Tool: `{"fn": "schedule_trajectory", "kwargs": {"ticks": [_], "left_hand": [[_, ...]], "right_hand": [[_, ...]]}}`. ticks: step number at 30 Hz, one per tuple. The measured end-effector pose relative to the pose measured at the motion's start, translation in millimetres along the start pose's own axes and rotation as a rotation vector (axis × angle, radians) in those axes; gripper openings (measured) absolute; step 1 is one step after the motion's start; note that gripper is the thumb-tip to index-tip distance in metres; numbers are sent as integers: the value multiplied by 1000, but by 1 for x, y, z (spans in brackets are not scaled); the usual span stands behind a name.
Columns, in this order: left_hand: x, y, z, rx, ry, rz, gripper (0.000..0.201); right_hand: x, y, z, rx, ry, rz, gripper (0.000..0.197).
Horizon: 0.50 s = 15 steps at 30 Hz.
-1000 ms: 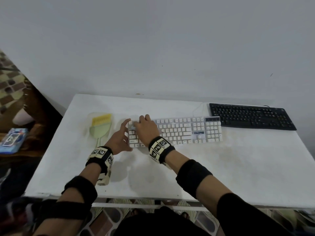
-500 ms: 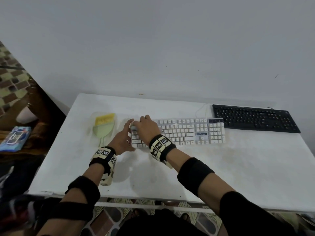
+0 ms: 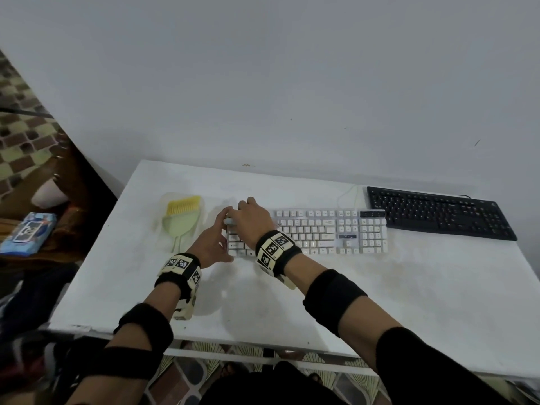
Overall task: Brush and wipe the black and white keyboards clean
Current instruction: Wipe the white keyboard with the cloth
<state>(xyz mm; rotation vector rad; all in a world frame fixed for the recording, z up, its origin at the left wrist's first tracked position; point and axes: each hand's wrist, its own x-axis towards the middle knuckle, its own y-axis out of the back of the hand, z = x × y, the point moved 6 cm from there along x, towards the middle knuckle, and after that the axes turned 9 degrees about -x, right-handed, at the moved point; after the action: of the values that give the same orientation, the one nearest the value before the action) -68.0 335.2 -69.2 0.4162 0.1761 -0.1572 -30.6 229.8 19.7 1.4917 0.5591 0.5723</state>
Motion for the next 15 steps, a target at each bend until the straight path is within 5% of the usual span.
{"fn": "schedule_trajectory", "kwargs": {"ticks": [10,15], "left_hand": [[3,-1,0,-25,32,-29,133],[1,-2,3,-9,21,-19,133]], "right_hand": [[-49,-14,94,-16,-173,5,27],[-37,-1,71,13,-102,42,23]]}}
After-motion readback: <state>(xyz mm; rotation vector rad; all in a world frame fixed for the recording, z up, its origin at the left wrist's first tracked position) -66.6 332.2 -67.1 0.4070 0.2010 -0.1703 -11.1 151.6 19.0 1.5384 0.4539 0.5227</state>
